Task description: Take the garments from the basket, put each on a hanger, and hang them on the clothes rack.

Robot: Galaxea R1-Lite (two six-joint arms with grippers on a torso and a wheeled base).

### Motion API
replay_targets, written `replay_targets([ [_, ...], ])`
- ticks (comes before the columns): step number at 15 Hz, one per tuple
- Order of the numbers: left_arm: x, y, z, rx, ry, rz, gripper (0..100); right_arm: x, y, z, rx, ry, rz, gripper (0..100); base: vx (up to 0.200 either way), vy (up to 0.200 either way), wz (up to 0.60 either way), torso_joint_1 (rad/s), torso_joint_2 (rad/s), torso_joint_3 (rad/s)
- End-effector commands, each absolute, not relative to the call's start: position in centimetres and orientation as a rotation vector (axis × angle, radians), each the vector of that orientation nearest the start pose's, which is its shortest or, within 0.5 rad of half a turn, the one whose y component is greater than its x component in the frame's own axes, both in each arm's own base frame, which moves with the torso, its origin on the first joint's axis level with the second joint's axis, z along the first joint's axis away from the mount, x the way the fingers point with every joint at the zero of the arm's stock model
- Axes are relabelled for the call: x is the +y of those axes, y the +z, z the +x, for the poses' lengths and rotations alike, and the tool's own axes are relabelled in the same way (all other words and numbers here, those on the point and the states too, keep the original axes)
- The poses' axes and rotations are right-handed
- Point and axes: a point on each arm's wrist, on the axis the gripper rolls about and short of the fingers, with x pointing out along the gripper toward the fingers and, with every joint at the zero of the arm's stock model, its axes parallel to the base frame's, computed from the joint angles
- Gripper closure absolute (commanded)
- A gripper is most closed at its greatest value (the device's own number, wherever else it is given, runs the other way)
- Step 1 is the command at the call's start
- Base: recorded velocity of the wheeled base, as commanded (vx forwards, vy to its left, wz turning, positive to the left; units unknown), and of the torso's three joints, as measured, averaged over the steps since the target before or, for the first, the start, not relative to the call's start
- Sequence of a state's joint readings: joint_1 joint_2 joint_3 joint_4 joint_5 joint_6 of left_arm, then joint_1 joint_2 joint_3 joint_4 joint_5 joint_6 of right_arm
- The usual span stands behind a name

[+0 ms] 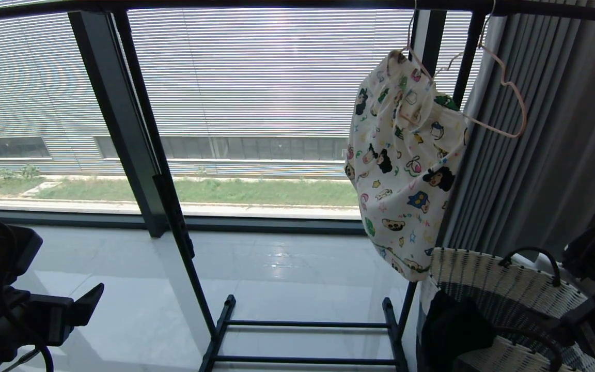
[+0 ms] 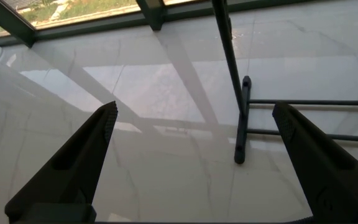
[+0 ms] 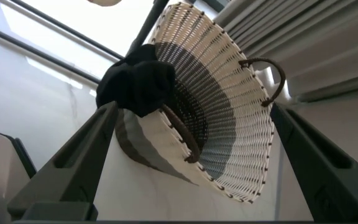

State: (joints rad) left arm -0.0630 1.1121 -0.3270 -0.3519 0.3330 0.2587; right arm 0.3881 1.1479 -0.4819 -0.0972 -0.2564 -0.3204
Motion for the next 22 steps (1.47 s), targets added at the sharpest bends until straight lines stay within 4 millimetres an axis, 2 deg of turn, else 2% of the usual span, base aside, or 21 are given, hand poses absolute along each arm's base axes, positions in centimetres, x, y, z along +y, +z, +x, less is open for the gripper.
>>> replay_targets([
  [1, -0.1, 15.7, 13.7, 0.458, 0.209, 0.339, 0, 5.2, 16.4, 14.4, 0.556, 0.219, -0.504, 0, 0.000, 0.000, 0.00, 0.000, 0.00, 0.000],
  [5, -0.3, 16.2, 14.0, 0.432, 0.144, 0.322, 0, 5.4, 14.8, 15.0, 0.645, 0.227, -0.526, 0, 0.150, 0.000, 0.00, 0.002, 0.00, 0.003],
  [7, -0.4, 16.3, 14.0, 0.428, 0.126, 0.321, 0, 4.9, 12.8, 14.9, 0.738, 0.246, -0.521, 0, 0.200, 0.000, 0.00, 0.000, 0.00, 0.010],
  [11, -0.4, 16.4, 14.0, 0.422, 0.124, 0.321, 0, 4.5, 10.0, 14.9, 0.879, 0.264, -0.529, 0, 0.000, 0.000, 0.00, 0.000, 0.00, 0.000],
  [13, -0.4, 16.5, 14.1, 0.420, 0.126, 0.321, 0, 4.5, 7.8, 15.0, 0.921, 0.272, -0.538, 0, 0.000, 0.000, 0.00, 0.000, 0.00, 0.000],
  [15, -0.4, 16.5, 14.1, 0.419, 0.126, 0.321, 0, 5.1, 5.6, 15.9, 0.902, 0.297, -0.567, 0, 0.000, 0.000, 0.00, 0.000, 0.00, 0.000],
  [17, -0.4, 16.6, 13.9, 0.413, 0.130, 0.320, 0, 5.6, 4.2, 18.0, 0.863, 0.304, -0.606, 0, 0.000, 0.000, 0.00, 0.000, 0.00, 0.000],
  [22, -0.4, 16.5, 14.2, 0.420, 0.128, 0.326, 0, 4.7, 2.2, 21.1, 0.848, 0.263, -0.658, 0, 0.000, 0.000, 0.00, 0.000, 0.00, 0.000],
])
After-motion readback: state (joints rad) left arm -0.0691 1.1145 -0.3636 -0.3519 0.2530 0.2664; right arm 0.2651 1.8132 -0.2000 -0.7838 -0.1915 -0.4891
